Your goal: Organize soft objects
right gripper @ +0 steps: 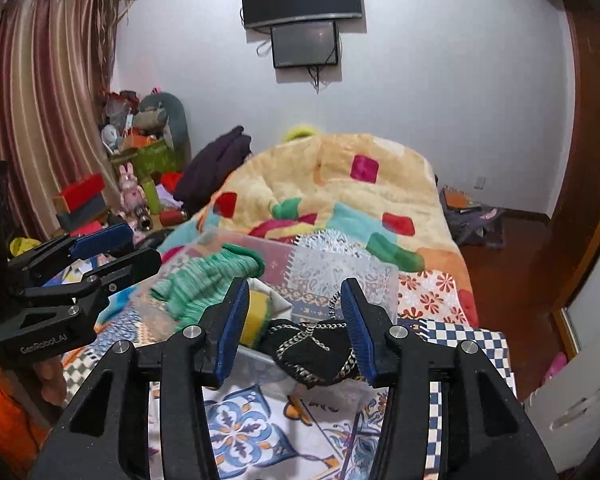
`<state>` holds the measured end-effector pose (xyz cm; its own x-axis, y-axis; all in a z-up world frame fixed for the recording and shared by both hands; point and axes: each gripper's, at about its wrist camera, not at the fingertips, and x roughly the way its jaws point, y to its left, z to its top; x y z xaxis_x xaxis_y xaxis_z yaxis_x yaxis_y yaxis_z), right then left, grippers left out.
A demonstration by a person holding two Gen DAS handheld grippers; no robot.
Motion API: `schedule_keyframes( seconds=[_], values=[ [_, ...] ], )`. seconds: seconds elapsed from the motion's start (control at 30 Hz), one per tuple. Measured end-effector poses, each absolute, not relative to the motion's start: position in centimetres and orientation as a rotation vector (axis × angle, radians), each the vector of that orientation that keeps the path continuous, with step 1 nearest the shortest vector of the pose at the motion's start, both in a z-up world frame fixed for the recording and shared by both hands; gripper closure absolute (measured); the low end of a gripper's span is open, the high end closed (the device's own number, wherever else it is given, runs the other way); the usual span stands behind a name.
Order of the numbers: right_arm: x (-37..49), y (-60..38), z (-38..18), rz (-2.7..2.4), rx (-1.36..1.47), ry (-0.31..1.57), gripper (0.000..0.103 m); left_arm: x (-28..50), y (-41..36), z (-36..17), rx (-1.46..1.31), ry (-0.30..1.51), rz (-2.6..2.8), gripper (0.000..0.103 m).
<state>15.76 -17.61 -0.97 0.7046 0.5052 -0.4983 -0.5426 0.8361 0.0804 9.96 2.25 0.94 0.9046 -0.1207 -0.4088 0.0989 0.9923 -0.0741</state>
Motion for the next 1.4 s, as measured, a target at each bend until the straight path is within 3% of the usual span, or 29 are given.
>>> schedule_keyframes(
  seconds=[0.07, 0.13, 0.37, 0.7, 1.4],
  values=[
    [14.8, -18.0, -0.4, 0.582, -0.065, 0.516, 0.055, 8.9, 2.1, 1.6, -0.059, 0.410, -0.116, 0.027],
    [13.7, -18.5, 0.0, 0.575, -0.053, 0.491, 0.040, 8.0, 2.0, 2.1, -0.066, 0.396, -0.115, 0.023],
    [10.5, -19.6, 1.1, 0.560, -0.043, 0.412, 0.020, 5.4, 1.3, 2.9, -0.063, 0.358, -0.091, 0.012],
    [9.2, -20.8, 1.6, 0.540, -0.013, 0.371, 0.019, 2.2, -0.2, 3.7, -0.019, 0.301, -0.086, 0.001],
    [8.0, -21.0, 0.9, 0.549, -0.021, 0.374, 0.019, 1.4, -0.4, 3.6, -0.019, 0.297, -0.086, 0.000]
  ],
)
